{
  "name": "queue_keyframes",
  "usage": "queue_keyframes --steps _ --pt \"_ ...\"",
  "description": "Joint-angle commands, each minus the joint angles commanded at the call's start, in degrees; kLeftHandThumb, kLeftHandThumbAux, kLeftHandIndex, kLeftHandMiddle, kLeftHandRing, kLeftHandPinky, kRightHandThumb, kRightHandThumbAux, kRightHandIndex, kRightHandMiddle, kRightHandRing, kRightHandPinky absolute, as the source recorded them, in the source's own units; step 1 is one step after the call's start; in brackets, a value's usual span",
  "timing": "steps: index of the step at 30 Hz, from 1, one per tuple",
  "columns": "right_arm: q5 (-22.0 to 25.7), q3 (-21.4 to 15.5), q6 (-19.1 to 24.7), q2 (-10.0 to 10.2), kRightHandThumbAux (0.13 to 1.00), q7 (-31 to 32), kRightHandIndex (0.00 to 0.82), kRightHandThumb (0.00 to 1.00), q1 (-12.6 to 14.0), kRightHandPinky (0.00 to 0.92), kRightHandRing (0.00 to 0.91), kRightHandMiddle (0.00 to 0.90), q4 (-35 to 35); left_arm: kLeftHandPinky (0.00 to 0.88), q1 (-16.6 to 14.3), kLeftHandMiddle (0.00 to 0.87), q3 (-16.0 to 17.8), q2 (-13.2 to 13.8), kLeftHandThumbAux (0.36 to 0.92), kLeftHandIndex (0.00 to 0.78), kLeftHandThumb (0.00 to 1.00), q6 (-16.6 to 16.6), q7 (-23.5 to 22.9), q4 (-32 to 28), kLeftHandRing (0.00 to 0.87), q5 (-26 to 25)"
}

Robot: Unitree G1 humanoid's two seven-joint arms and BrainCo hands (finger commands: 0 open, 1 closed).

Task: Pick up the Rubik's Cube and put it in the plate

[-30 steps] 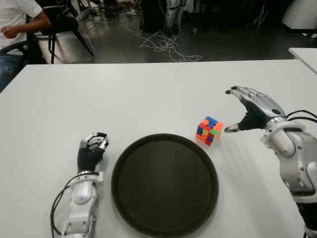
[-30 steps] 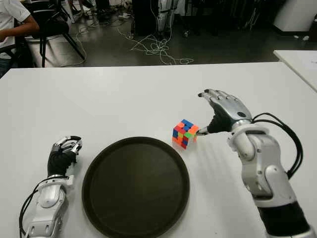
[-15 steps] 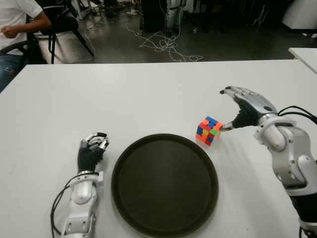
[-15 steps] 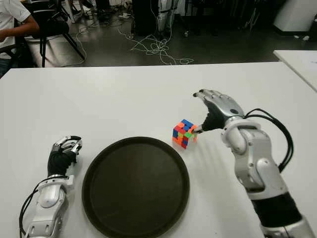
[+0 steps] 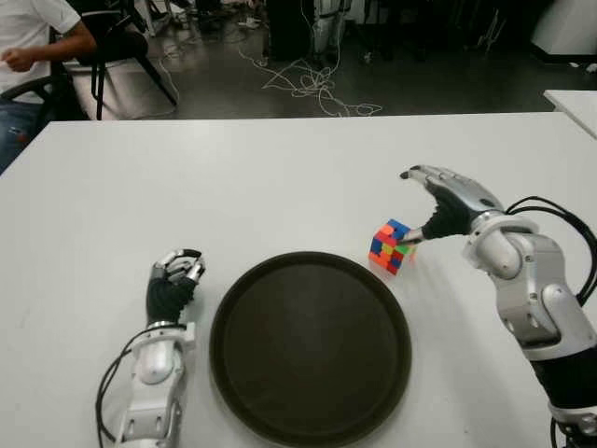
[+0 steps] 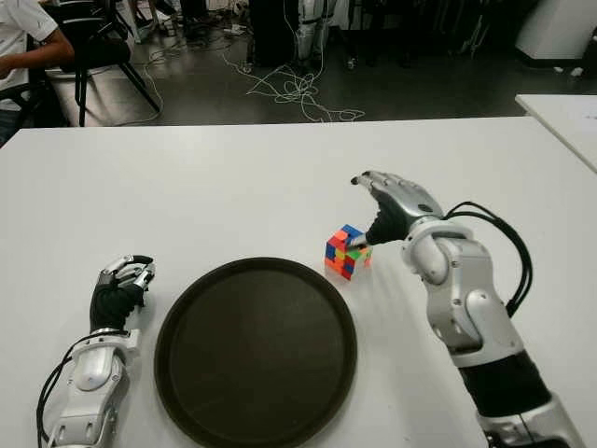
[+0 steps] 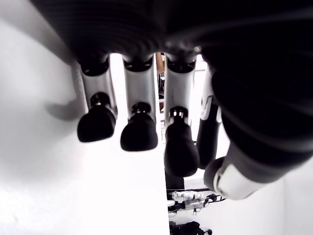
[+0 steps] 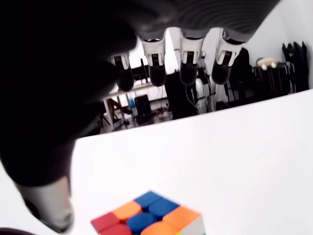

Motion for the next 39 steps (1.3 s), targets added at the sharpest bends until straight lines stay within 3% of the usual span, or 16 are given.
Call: queue_keyframes --steps 13,25,39 --pt "0.8 1.7 0.0 -0.3 0.672 0.0 0.0 0.0 -0.9 0.0 0.0 0.0 2.2 0.775 -0.3 0.778 -0.2 0.4 0.704 0.441 0.71 -1.5 -0.5 1.1 0.795 0.1" --pt "0.2 3.9 1.3 0.0 0.661 0.5 0.0 0.0 -1.7 0.0 0.0 0.0 4.4 0.779 -0.3 0.778 -0.1 0.3 0.704 0.44 0.709 -0.9 -0.4 0.8 0.798 -0.3" --pt "0.3 5.3 1.3 -0.2 0.644 -1.6 0.0 0.0 -0.8 0.0 0.0 0.0 5.9 0.785 0.1 0.786 -0.2 0.1 0.704 0.441 0.709 -1.0 0.0 0.0 0.804 0.0"
